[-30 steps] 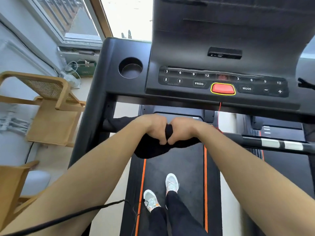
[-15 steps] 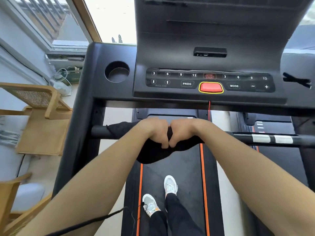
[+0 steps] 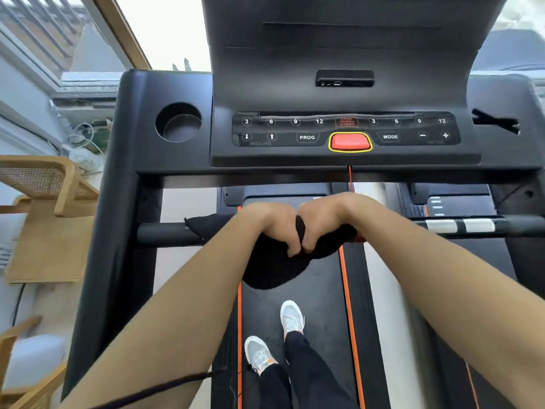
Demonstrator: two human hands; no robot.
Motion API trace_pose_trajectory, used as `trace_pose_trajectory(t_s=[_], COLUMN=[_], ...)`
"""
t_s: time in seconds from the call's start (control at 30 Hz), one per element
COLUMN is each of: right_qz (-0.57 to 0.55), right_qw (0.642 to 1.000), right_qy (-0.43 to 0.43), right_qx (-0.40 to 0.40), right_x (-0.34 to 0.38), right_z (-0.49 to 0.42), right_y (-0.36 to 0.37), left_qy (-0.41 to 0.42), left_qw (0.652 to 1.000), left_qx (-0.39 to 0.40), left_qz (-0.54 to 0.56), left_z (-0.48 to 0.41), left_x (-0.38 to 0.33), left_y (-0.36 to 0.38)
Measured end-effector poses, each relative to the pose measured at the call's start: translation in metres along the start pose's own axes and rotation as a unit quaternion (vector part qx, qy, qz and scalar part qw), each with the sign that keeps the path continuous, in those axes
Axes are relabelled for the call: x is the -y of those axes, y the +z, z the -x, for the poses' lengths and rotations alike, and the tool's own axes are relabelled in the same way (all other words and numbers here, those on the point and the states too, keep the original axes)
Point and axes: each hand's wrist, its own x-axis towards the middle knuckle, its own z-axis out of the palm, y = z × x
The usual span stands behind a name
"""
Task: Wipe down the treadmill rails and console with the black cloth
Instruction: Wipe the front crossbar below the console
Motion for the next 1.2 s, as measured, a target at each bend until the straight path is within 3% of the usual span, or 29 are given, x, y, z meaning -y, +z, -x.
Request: trace_pose_trajectory(t_s=[0.1,0.17,0.2,0.3,0.33,0.37,0.4,0.43,0.47,0.53,0.6,0.63,0.7,0.77,0.87,0.93,0.97,1.03,1.07,1.13,1.2], right_qz=[0.015,0.086,0.133,0.239,0.247,0.256,0.247,0.230,0.210,0.130,0.025,0.004,0.049,0.141,0.259,0.292,0.297,0.275,0.260,0.221,0.157], right_qw=[0.999,0.986,0.962,0.812,0.787,0.779,0.807,0.857,0.912,0.977,0.998,0.999,0.994,0.955,0.802,0.724,0.717,0.757,0.800,0.908,0.966], right_qy=[-0.011,-0.019,-0.018,-0.059,-0.064,-0.059,-0.044,-0.024,-0.021,-0.042,-0.031,-0.023,-0.008,-0.002,-0.053,-0.070,-0.065,-0.061,-0.056,-0.035,-0.030], right_qx=[-0.027,-0.144,-0.239,-0.530,-0.561,-0.569,-0.535,-0.460,-0.351,-0.161,-0.051,-0.042,-0.098,-0.259,-0.535,-0.621,-0.628,-0.589,-0.538,-0.355,-0.202], right_x=[0.000,0.000,-0.001,-0.007,-0.009,-0.009,-0.008,-0.006,-0.002,0.002,0.004,0.004,0.003,-0.003,-0.015,-0.019,-0.019,-0.014,-0.011,-0.004,0.002], right_z=[0.003,0.013,0.016,0.003,-0.001,-0.004,-0.004,0.000,0.007,0.016,0.020,0.020,0.018,0.013,0.003,-0.006,-0.008,-0.005,-0.001,0.013,0.020], right_y=[0.007,0.026,0.038,0.080,0.086,0.087,0.081,0.069,0.056,0.025,0.008,0.006,0.017,0.041,0.082,0.093,0.094,0.086,0.079,0.055,0.030], left_qy=[0.009,0.004,-0.003,-0.014,-0.008,-0.011,-0.012,-0.015,-0.007,0.004,-0.006,-0.015,-0.011,-0.004,0.002,0.018,0.011,0.005,0.002,-0.010,-0.009], left_qw=[1.000,0.987,0.967,0.874,0.853,0.864,0.890,0.920,0.951,0.993,0.999,0.998,1.000,0.987,0.876,0.818,0.811,0.825,0.843,0.897,0.938], left_qx=[-0.020,-0.139,-0.230,-0.437,-0.470,-0.452,-0.409,-0.347,-0.273,-0.091,0.036,0.057,0.019,-0.133,-0.437,-0.532,-0.543,-0.530,-0.500,-0.405,-0.323], left_qz=[-0.014,-0.076,-0.113,-0.212,-0.226,-0.222,-0.201,-0.179,-0.147,-0.073,-0.002,0.019,0.000,-0.089,-0.204,-0.218,-0.216,-0.199,-0.197,-0.175,-0.124], left_z=[0.003,0.004,0.002,-0.003,-0.005,-0.006,-0.005,-0.004,-0.004,-0.006,-0.008,-0.008,-0.004,0.001,0.001,-0.008,-0.011,-0.011,-0.010,-0.003,0.005], left_x=[-0.002,-0.002,-0.001,0.000,0.001,0.000,-0.001,-0.002,-0.003,-0.003,-0.006,-0.007,-0.007,-0.005,0.001,0.007,0.008,0.003,0.002,0.001,0.002], left_y=[0.001,0.020,0.034,0.069,0.073,0.072,0.065,0.054,0.041,0.014,-0.004,-0.007,-0.003,0.020,0.068,0.084,0.087,0.081,0.078,0.066,0.051])
